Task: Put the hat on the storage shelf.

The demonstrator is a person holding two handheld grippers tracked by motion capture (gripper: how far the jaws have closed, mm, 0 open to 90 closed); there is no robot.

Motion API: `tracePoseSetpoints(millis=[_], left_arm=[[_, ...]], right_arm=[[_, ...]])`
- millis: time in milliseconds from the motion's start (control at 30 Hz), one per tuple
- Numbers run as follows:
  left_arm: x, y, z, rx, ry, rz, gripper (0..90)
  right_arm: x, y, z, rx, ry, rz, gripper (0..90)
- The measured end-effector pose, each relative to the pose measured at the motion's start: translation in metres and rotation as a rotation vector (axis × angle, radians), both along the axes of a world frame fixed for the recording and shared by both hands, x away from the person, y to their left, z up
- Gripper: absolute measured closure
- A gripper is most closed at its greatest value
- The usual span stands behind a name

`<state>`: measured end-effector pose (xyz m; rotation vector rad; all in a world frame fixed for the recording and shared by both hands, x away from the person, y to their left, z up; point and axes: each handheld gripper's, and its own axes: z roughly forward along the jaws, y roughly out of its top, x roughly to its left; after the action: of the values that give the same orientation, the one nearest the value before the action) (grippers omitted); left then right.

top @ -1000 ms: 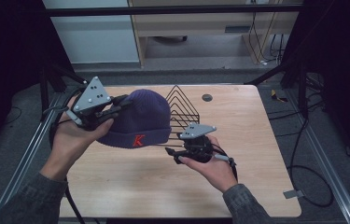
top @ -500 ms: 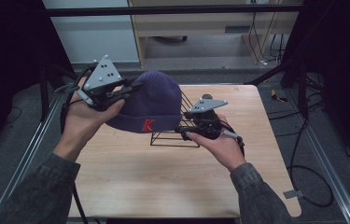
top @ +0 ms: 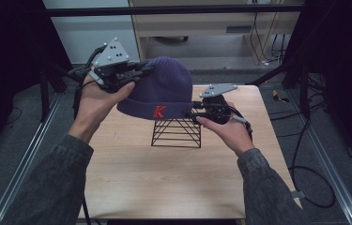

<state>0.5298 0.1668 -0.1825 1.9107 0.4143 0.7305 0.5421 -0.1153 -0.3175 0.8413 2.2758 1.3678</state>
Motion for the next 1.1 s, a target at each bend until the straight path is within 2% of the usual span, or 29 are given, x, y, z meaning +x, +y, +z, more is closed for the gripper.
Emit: tracePoseSetpoints(millis=[133, 200, 300, 433, 700, 800, 1100], left_arm=[[0.011, -0.003, -0.001, -0.030, 0.029, 0.006, 80.4], [0.015, -0.005, -0.001, -0.027, 0.030, 0.014, 80.4], [0.020, -0.009, -0.002, -0.050, 0.043, 0.018, 80.3], [0.025, -0.017, -0.006, -0.048, 0.049, 0.018, 80.2], [0.037, -0.034, -0.016, -0.006, 0.056, 0.020, 79.8], [0.042, -0.037, -0.019, -0.005, 0.056, 0.030, 79.7], [0.054, -0.037, -0.030, -0.012, 0.073, 0.053, 79.6]], right_arm=[[0.007, -0.006, 0.002, 0.032, 0.008, -0.003, 63.7], [0.010, -0.010, 0.003, 0.054, 0.007, -0.004, 69.0], [0.013, -0.015, 0.005, 0.079, 0.010, -0.014, 74.1], [0.015, -0.020, 0.006, 0.063, 0.005, -0.036, 77.4], [0.015, -0.027, 0.011, 0.004, -0.043, -0.115, 79.3], [0.015, -0.031, 0.011, 0.005, -0.050, -0.145, 79.4], [0.016, -0.034, 0.006, -0.006, -0.033, -0.146, 79.3]])
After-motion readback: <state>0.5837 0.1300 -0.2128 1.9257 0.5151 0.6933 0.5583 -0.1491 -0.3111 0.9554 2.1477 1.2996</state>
